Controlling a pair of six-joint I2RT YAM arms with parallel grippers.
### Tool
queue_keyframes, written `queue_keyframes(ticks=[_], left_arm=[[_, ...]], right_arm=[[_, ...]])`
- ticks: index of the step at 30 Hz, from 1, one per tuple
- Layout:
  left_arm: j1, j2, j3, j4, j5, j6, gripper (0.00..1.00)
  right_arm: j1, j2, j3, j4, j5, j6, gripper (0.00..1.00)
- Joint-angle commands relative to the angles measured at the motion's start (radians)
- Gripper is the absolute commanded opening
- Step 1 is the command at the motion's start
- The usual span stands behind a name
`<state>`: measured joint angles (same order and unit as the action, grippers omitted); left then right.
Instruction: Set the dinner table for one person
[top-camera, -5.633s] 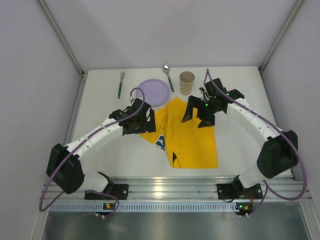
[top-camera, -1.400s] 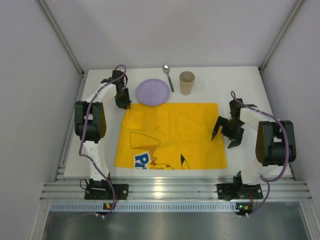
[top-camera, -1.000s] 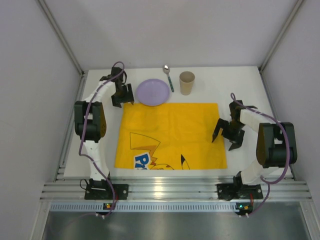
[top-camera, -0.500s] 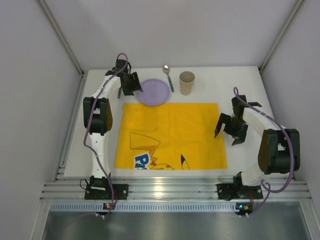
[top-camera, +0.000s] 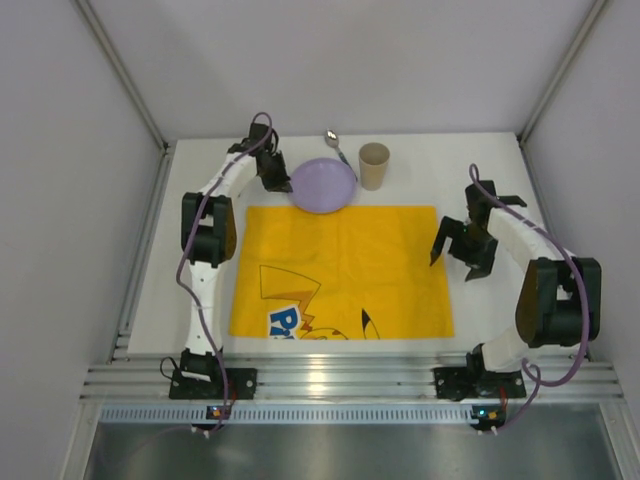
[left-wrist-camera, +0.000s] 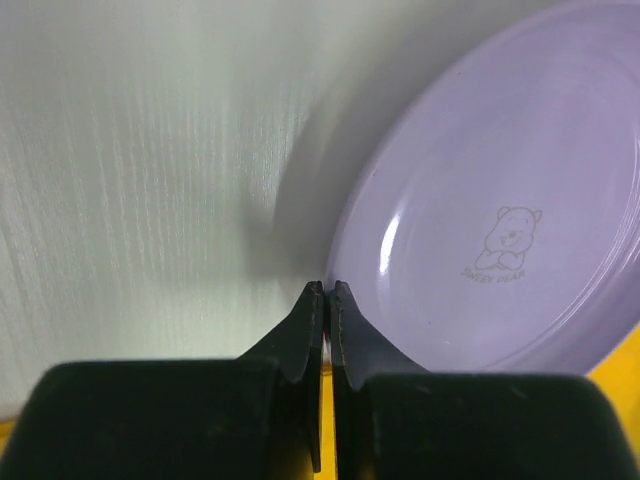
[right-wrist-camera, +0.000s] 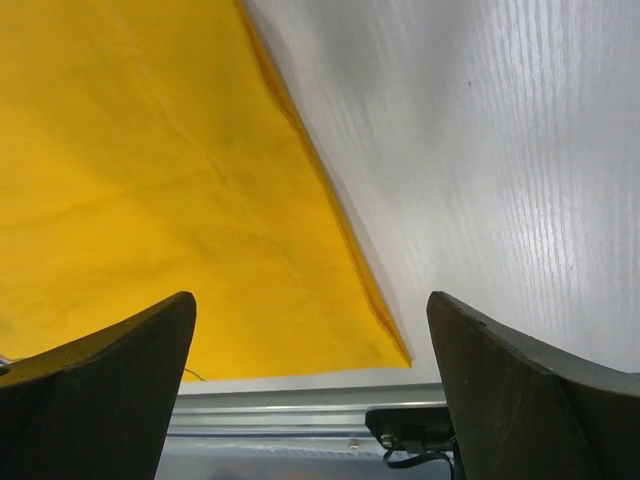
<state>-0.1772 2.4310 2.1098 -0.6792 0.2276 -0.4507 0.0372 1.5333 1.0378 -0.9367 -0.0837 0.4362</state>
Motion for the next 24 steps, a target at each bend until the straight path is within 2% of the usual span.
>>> queue_keyframes(ticks=[1, 5, 6, 8, 12, 14, 17, 18, 23, 24], left_arm=[[0.005, -0.065, 0.046, -0.005, 0.015, 0.009, 0.00], [-0.002, -0.171, -0.005, -0.005, 0.070, 0.000, 0.00], [-0.005, -0.226, -0.026, -0.005, 0.075, 0.000, 0.00], [-0.014, -0.300, -0.129, 0.010, 0.101, 0.000, 0.00], [-0.042, -0.511, -0.363, 0.024, 0.165, 0.003, 0.00], [-0.077, -0.576, -0.436, -0.006, 0.170, 0.021, 0.00], [-0.142, -0.705, -0.604, -0.028, 0.136, 0.032, 0.00], [-0.162, -0.736, -0.704, -0.017, 0.128, 0.027, 0.00], [-0.289, -0.936, -0.994, 0.076, 0.089, -0.077, 0.00], [-0.306, -0.957, -1.067, 0.104, 0.064, -0.097, 0.00]], right_arm=[[0.006, 0.020, 0.122, 0.021, -0.057, -0.020, 1.00], [0.023, 0.068, 0.306, 0.102, -0.186, -0.005, 1.00], [0.026, 0.088, 0.406, 0.119, -0.203, 0.001, 1.00], [0.033, 0.171, 0.517, 0.119, -0.212, 0.019, 1.00], [0.036, 0.370, 0.882, 0.049, -0.211, 0.044, 1.00], [0.036, 0.477, 0.996, 0.047, -0.197, 0.077, 0.99], [0.047, 0.583, 1.074, 0.079, -0.220, 0.131, 0.98], [0.052, 0.609, 1.096, 0.084, -0.220, 0.139, 0.97], [0.099, 0.760, 1.238, 0.108, -0.243, 0.196, 0.94], [0.105, 0.771, 1.245, 0.154, -0.254, 0.206, 0.94]])
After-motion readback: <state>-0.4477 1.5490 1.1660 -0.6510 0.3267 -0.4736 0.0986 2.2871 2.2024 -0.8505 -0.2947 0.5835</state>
